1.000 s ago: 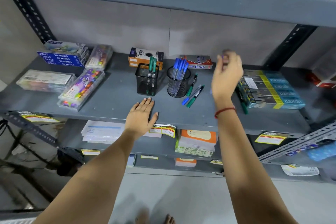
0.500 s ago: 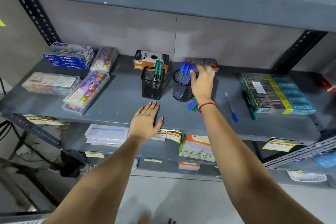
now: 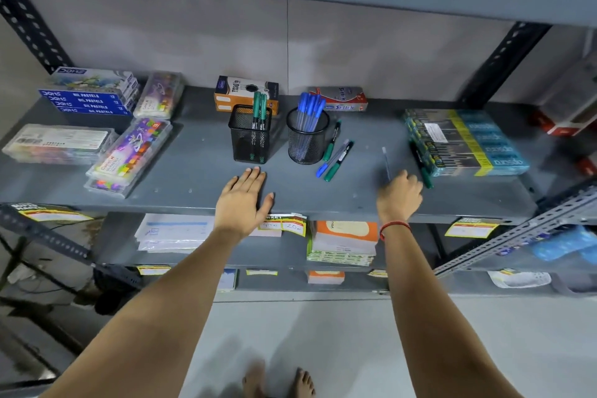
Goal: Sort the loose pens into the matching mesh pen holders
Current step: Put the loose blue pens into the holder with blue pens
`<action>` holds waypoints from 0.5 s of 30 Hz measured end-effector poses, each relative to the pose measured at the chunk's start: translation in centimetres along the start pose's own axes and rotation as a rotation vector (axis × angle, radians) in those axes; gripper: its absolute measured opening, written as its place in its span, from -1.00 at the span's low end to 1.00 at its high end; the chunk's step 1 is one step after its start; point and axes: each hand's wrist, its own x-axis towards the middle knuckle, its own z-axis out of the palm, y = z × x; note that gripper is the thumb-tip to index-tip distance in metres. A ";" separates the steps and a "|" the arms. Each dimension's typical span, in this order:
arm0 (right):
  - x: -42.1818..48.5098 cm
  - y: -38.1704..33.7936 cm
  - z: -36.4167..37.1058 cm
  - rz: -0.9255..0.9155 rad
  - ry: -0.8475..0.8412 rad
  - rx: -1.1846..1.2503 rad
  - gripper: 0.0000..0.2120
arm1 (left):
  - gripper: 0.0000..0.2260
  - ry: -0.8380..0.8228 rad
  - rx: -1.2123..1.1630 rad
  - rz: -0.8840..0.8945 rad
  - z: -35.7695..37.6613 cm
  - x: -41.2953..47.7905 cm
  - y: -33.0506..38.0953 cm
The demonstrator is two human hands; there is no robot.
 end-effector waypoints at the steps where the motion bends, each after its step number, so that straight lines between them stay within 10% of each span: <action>1: -0.1 -0.3 -0.4 -0.005 0.010 0.045 -0.78 | -0.40 -0.001 -0.001 0.002 0.0 0.0 0.0; 10: 2.1 -10.4 -8.7 -0.149 0.225 1.064 -0.77 | -0.41 -0.003 0.003 0.004 -0.1 -0.1 0.0; 15: 2.4 -15.6 -9.5 -0.381 0.175 0.974 -0.82 | -0.44 0.008 0.011 0.000 -0.2 -0.1 0.0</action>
